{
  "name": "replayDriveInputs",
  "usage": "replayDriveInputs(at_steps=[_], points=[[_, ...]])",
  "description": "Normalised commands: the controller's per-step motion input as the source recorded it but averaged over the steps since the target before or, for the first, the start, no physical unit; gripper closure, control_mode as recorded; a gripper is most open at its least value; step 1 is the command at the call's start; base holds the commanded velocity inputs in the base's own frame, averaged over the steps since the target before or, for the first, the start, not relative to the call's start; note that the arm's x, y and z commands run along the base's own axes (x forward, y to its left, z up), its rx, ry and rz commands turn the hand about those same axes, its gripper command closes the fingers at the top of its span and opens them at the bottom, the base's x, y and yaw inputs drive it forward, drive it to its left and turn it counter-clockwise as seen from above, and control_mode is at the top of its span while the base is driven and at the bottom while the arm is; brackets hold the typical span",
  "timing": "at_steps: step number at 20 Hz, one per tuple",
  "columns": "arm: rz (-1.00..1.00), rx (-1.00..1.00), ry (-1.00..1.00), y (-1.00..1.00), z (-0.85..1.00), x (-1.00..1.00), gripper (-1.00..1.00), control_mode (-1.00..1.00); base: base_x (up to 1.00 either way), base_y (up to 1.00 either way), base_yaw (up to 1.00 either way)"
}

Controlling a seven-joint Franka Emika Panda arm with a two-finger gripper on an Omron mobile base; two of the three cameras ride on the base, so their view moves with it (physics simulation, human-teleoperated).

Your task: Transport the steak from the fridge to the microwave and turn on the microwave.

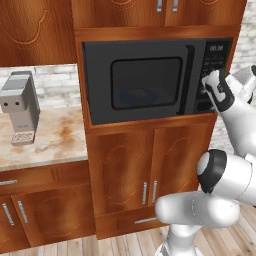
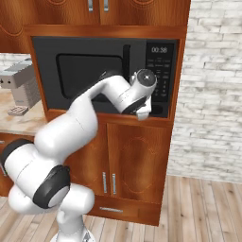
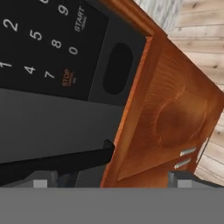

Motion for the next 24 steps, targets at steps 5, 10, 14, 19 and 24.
replayDriveInputs(at_steps=[5,10,14,19,24], points=[[0.10,0.03,-0.19,-0.34,-0.04,-0.08,-1.00,-1.00,0.00,0.00,0.00],[0.02,0.01,-0.15,-0.34,-0.05,0.00,-1.00,-1.00,0.00,0.00,0.00],[0.00,0.00,-0.07,-0.33,-0.13,-0.09,-1.00,-1.00,0.00,0.00,0.00],[0.00,0.00,0.00,-0.35,-0.06,0.03,-1.00,-1.00,0.00,0.00,0.00],[0.00,0.03,0.00,-0.31,-0.03,0.04,-1.00,-1.00,0.00,0.00,0.00]])
